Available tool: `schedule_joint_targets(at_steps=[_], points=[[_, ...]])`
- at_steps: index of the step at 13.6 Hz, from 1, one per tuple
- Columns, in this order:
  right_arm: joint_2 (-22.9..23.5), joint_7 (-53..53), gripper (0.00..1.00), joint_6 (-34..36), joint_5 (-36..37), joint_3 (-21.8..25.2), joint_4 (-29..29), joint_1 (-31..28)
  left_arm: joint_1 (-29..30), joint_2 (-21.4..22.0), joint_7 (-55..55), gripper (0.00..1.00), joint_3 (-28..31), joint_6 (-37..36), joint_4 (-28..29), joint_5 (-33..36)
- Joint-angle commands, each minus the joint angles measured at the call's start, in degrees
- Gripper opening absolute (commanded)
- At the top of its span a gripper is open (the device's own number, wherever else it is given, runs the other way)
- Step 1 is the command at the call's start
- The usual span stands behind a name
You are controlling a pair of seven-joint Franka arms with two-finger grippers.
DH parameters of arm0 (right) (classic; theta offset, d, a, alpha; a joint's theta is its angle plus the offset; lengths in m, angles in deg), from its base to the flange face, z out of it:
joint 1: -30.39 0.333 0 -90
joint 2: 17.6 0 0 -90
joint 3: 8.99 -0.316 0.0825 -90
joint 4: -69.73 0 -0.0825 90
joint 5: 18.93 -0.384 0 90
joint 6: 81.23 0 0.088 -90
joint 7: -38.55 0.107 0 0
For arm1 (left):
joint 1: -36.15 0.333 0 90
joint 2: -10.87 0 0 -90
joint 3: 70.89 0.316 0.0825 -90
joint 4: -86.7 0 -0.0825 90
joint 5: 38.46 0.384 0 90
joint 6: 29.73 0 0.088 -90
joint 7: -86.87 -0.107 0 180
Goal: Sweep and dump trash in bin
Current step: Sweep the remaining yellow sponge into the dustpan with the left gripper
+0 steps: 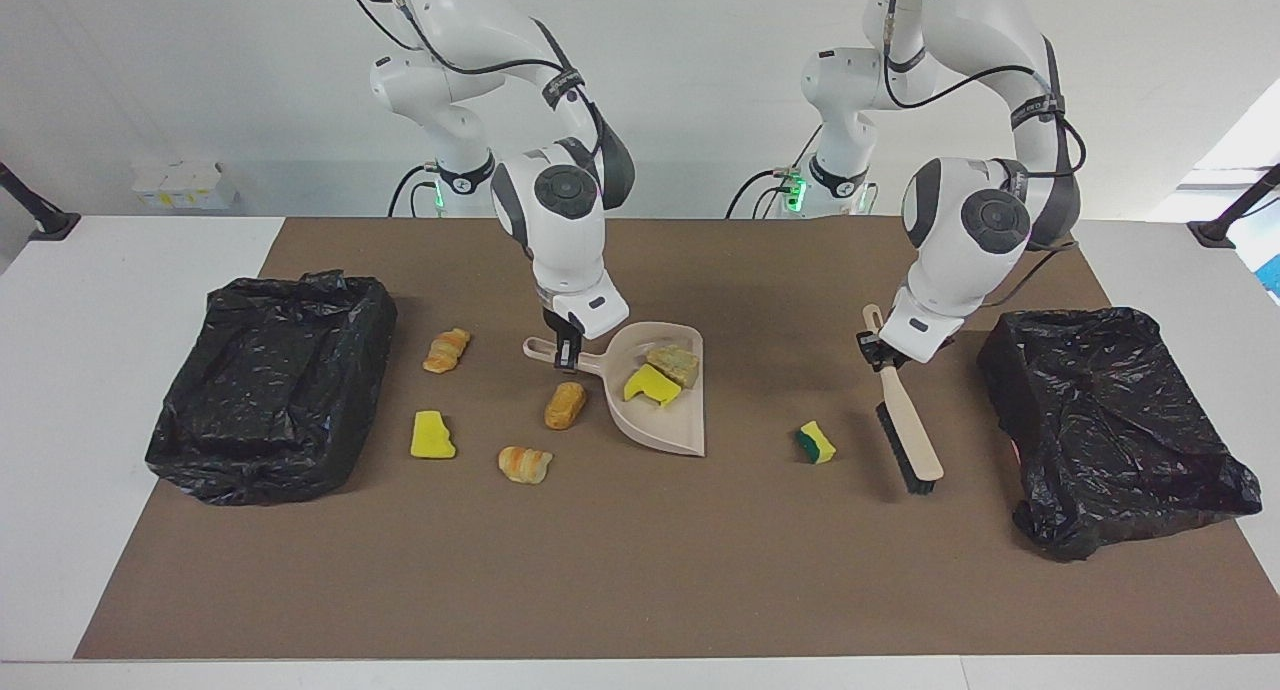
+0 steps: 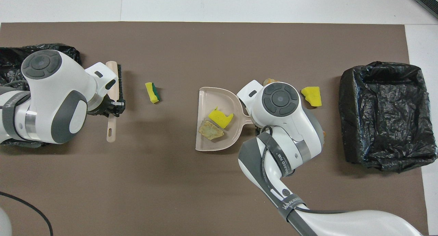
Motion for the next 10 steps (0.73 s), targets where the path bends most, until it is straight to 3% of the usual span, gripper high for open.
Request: schedule_joint_targets(at_steps=[1, 7, 10], points=[[0.7, 0.2, 0.00, -1.7, -1.2, -0.4, -0.2, 0.0, -0.5, 0.8, -2.6, 0.00, -1.1, 1.7, 3.5, 1.1], [0.7, 0.2, 0.00, -1.7, -1.2, -0.4, -0.2, 0.0, -11.8, 5.0, -2.9, 0.00, -1.2, 1.9, 9.5, -0.2], [0.7, 0.2, 0.00, -1.7, -1.2, -0.4, -0.3, 0.0, -17.6, 5.2, -2.2, 0.00, -1.2, 4.2, 9.2, -5.8]])
